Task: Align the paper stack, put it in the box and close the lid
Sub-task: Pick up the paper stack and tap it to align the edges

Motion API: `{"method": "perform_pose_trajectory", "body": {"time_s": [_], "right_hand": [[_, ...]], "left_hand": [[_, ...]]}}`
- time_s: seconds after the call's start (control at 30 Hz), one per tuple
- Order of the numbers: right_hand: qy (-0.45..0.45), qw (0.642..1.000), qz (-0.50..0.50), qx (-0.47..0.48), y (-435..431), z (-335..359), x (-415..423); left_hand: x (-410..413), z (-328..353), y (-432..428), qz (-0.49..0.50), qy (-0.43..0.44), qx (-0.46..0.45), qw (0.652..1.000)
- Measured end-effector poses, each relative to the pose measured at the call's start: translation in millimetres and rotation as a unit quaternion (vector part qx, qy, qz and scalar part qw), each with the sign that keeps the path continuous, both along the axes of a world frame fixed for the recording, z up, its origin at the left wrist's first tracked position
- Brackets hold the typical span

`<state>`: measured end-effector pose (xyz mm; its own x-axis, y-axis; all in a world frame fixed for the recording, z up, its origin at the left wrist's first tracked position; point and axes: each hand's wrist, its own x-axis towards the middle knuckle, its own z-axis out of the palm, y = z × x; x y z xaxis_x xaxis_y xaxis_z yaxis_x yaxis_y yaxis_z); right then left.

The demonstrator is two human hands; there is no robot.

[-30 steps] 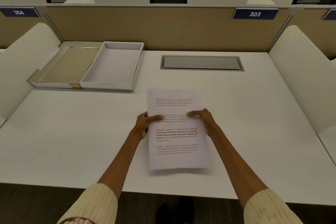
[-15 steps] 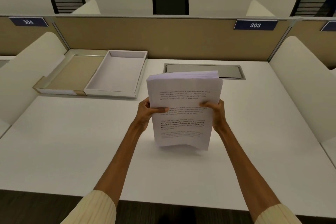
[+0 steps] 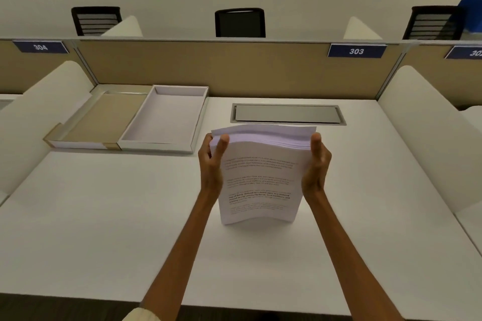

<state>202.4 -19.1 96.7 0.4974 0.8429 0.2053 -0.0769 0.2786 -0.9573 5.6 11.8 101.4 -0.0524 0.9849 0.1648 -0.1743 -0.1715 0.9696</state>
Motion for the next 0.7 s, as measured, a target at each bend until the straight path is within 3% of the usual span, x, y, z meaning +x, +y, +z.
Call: {"method": "perform_pose_trajectory", "body": {"time_s": [0.17,0.33,0.5,0.7], "right_hand": [[-0.055,0.987,-0.149,-0.010,5,0,-9],[-0.059,0.985,-0.162,-0.007,3,1,-5],[-0.054,0.976,-0.200,-0.068,4,4,-5],[-0.052,0.987,-0.153,-0.008,-2,11,-3]], "left_hand": [[9,5,-2,0.087,0.060,-0.020,0.994],[5,11,-2,0.080,0.067,-0.027,0.994],[12,15,1,0.161,0.083,-0.063,0.981],[7,17,4,0.100,0.092,-0.066,0.989]]}}
